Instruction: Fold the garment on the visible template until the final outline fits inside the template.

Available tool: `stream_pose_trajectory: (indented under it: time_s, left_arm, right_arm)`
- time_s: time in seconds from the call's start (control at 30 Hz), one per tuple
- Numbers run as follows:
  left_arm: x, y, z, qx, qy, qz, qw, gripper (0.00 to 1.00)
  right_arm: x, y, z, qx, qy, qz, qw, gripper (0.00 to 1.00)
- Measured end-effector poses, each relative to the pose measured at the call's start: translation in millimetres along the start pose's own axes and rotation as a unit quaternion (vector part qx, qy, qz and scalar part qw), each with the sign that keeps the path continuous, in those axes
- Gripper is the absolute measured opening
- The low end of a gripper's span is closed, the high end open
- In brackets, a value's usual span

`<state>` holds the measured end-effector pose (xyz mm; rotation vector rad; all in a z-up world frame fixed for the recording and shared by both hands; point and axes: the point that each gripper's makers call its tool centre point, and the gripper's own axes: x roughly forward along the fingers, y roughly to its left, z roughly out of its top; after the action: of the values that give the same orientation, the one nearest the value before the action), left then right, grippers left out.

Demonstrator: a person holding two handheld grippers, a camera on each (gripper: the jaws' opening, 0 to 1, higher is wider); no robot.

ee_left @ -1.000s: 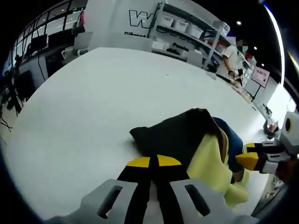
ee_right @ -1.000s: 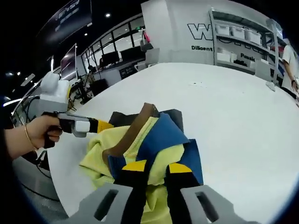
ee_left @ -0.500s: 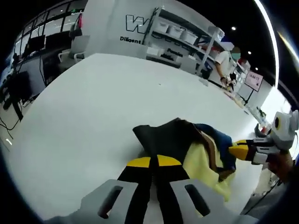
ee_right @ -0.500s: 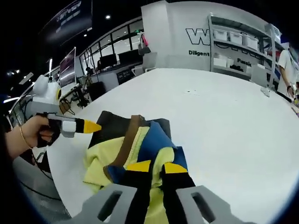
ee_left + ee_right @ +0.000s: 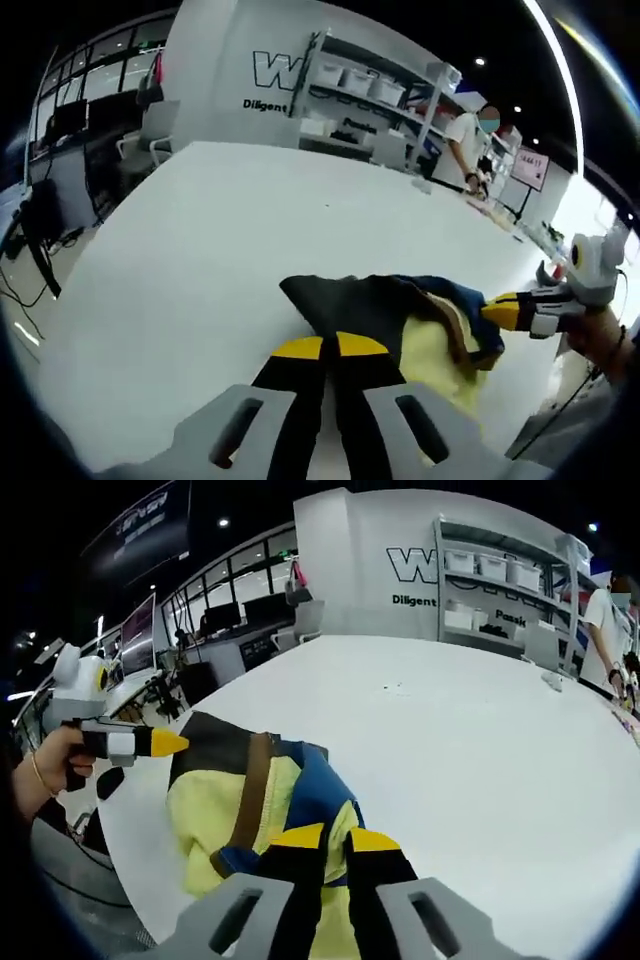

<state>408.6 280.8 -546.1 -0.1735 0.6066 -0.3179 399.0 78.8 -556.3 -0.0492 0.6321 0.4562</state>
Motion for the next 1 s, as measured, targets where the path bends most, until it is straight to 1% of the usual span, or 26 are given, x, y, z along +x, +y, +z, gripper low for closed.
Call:
stream_pose_trajectory:
  time_s: [0.1,0.23,0.33,0.4,0.43,0.5,0.53,0.6,0.7,0.73,0.77,0.83,0.9,0.97,1.0]
  left_arm:
    - [-4,-1.3,5.8,0.010,-0.009,0.002,0.9999,0.01]
    - [-11,2.5,11.9,0.011,-0.022,0.011,0.9996,0.01]
    - [-16,7.2,15.8,0.020,-0.028,0.023,0.9992,0.01]
    - [-21,9.3,21.0,0.018,-0.038,0.022,0.9989,0.01]
    - [-23,9.9,23.7,0.015,-0.043,0.018,0.9988,0.01]
    - [-24,12.0,23.5,0.018,-0.041,0.020,0.9988,0.00]
    - [-24,14.8,22.0,0.022,-0.038,0.025,0.9987,0.00]
    - [-24,17.0,20.0,0.018,-0.036,0.023,0.9989,0.00]
    - [-24,19.9,17.1,0.009,-0.034,0.025,0.9991,0.00]
    - [-24,20.5,16.7,0.010,-0.033,0.027,0.9990,0.00]
    - [-23,21.8,16.1,0.011,-0.032,0.029,0.9990,0.00]
    - [-23,22.5,15.6,0.008,-0.031,0.028,0.9991,0.00]
    - [-22,22.5,15.9,0.009,-0.030,0.029,0.9991,0.00]
    - [-22,22.9,16.1,0.010,-0.029,0.030,0.9991,0.00]
    - [-22,22.9,16.3,0.010,-0.029,0.030,0.9991,0.00]
  right_arm:
    - [-5,-4,4.4,0.008,-0.008,-0.006,0.9999,0.00]
    - [-9,-9,9.7,0.016,-0.018,-0.014,0.9996,0.00]
    - [-15,-25,15.7,0.000,-0.029,-0.051,0.9983,0.00]
    - [-19,-30,21.1,0.014,-0.041,-0.048,0.9979,0.00]
    - [-19,-34,21.5,0.028,-0.043,-0.046,0.9976,0.00]
    - [-19,-37,16.7,0.043,-0.037,-0.041,0.9976,0.00]
    - [-18,-39,13.5,0.059,-0.037,-0.042,0.9967,0.00]
    - [-17,-39,5.8,0.071,-0.024,-0.039,0.9964,0.00]
    - [-12,-32,-0.6,0.063,-0.012,-0.026,0.9976,0.00]
    - [-12,-31,-0.7,0.062,-0.012,-0.026,0.9977,0.00]
    - [-10,-27,0.6,0.053,-0.015,-0.016,0.9983,0.00]
    - [-9,-22,2.3,0.053,-0.017,-0.004,0.9984,0.00]
    - [-7,-19,4.5,0.045,-0.019,0.001,0.9988,0.00]
    - [-6,-20,6.2,0.047,-0.021,0.001,0.9987,0.08]
    - [-5,-17,9.6,0.054,-0.028,0.009,0.9981,0.12]
